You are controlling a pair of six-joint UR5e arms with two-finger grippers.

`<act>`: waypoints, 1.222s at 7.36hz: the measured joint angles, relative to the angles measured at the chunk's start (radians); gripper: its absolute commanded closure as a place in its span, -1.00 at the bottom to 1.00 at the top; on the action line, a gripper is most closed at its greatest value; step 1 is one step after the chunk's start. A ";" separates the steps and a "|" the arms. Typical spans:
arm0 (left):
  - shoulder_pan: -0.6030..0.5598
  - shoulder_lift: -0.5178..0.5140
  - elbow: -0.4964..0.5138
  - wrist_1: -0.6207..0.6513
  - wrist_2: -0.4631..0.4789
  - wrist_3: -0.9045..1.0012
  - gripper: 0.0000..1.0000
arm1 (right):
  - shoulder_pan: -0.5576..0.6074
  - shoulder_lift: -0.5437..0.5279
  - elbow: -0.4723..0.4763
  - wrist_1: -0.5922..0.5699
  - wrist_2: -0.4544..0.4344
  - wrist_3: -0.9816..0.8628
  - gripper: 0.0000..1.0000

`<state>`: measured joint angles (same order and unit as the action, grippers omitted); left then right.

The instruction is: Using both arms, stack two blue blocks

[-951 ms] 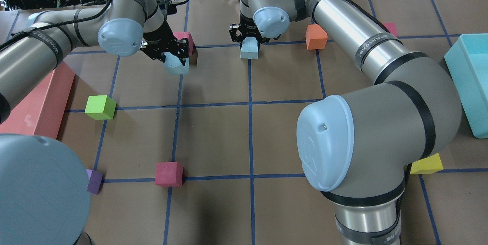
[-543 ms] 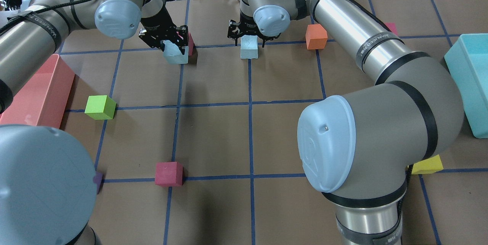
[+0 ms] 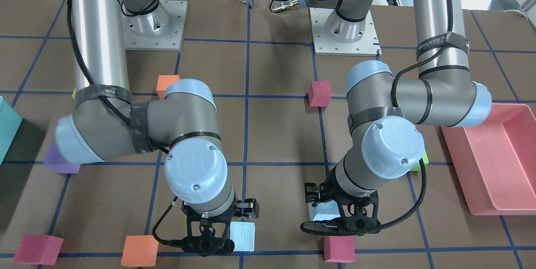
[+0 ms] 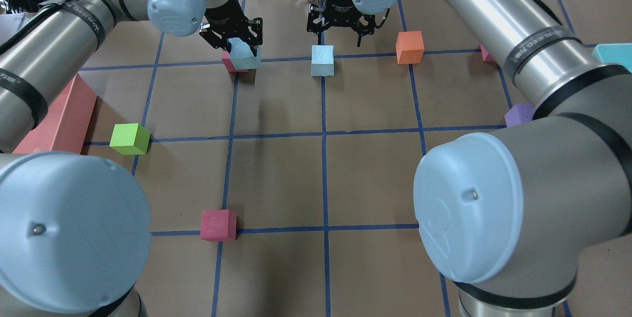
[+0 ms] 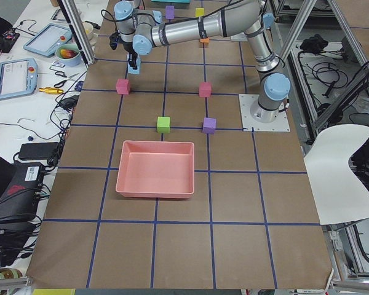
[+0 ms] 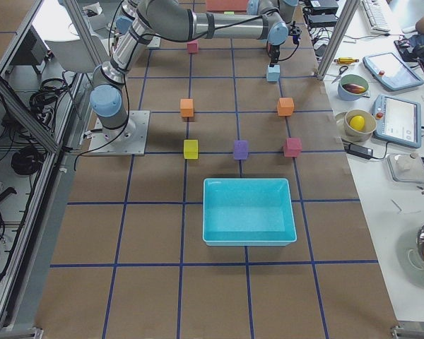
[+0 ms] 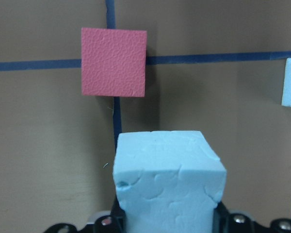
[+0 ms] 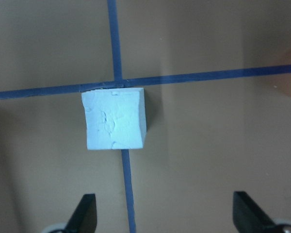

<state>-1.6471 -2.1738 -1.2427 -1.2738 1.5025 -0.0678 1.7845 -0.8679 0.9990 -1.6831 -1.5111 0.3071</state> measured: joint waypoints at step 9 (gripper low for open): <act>-0.196 -0.219 0.305 -0.029 0.027 -0.302 0.71 | -0.172 -0.586 0.522 0.106 -0.132 -0.264 -1.00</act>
<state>-1.8429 -2.3928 -0.9376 -1.3032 1.5299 -0.3695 1.6124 -1.4541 1.5208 -1.5771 -1.6434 0.0436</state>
